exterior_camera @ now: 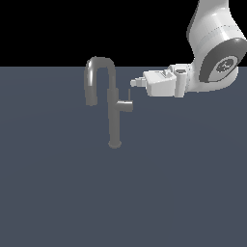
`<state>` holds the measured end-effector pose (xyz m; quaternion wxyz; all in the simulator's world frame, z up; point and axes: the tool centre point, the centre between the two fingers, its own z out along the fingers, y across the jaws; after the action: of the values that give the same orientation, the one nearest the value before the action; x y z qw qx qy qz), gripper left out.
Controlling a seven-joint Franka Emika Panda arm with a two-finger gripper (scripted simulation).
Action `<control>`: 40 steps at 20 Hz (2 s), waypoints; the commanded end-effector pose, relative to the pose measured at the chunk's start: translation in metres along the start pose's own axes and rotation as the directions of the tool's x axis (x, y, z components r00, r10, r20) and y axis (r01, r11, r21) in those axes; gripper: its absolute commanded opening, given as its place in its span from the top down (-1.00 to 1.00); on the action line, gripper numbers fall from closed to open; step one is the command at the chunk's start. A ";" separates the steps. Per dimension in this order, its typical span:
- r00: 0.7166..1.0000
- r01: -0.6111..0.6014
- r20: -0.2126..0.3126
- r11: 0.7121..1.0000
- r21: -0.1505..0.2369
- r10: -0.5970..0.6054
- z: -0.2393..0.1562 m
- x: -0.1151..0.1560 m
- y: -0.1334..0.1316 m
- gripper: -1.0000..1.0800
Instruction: Turn on the faucet by rotating a designated handle.
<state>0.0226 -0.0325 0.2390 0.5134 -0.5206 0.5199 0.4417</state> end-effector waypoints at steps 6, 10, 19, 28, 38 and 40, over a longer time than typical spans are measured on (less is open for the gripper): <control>0.995 -0.078 0.071 0.994 0.071 0.073 0.009 0.024 -0.001 1.00; 0.993 -0.093 0.085 0.992 0.083 0.086 0.011 0.028 -0.002 1.00; 0.993 -0.089 0.083 0.993 0.080 0.082 0.011 0.027 -0.002 1.00; 0.993 -0.089 0.083 0.993 0.080 0.082 0.012 0.013 0.020 1.00; 0.993 -0.089 0.083 0.993 0.080 0.082 0.014 0.009 0.046 1.00; 0.995 -0.073 0.079 0.993 0.088 0.066 0.013 0.005 0.037 1.00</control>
<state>-0.0124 -0.0179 0.2304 0.5403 -0.4615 0.5373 0.4542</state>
